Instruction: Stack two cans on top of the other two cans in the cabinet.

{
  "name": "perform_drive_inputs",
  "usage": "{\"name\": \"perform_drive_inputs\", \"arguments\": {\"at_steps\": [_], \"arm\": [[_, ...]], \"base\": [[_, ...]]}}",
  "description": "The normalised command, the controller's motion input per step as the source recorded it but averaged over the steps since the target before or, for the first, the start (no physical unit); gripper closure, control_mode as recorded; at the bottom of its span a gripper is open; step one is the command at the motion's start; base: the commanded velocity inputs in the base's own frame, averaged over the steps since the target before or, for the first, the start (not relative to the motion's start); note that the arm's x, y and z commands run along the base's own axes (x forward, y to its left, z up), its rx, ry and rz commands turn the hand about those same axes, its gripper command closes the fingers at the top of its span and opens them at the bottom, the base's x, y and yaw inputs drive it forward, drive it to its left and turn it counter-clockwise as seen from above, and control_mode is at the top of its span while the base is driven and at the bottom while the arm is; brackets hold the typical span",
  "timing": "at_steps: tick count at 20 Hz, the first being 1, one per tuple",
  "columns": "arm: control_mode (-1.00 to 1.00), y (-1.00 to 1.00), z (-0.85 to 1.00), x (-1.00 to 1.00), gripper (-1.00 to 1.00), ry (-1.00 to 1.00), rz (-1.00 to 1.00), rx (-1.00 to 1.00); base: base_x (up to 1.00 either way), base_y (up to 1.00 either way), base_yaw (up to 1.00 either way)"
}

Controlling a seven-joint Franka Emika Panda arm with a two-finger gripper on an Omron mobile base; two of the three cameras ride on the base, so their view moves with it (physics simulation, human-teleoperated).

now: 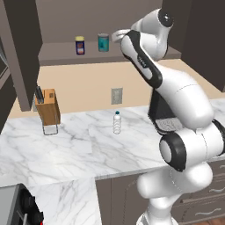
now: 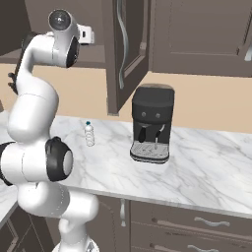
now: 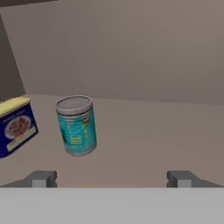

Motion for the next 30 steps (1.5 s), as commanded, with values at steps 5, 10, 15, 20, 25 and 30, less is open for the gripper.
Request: {"name": "perform_drive_inputs", "arguments": {"at_steps": [5,10,15,20,25,30], "arm": [[-1.00,0.37,-0.02,0.12,-1.00,0.00,0.23,0.06],[-1.00,0.30,0.00,0.03,-1.00,0.00,0.17,0.00],[-1.00,0.17,0.01,0.10,-1.00,0.04,0.10,-0.03],[-1.00,0.14,0.00,0.09,-1.00,0.08,0.06,-0.03],[-1.00,0.13,0.00,0.08,-1.00,0.03,0.04,-0.02],[-1.00,0.08,-0.02,0.16,-1.00,0.00,0.04,-0.03]], "base": [[0.00,0.00,0.00],[0.00,0.00,0.00],[0.00,0.00,0.00],[0.00,0.00,0.00],[0.00,0.00,0.00],[0.00,0.00,0.00]]}}
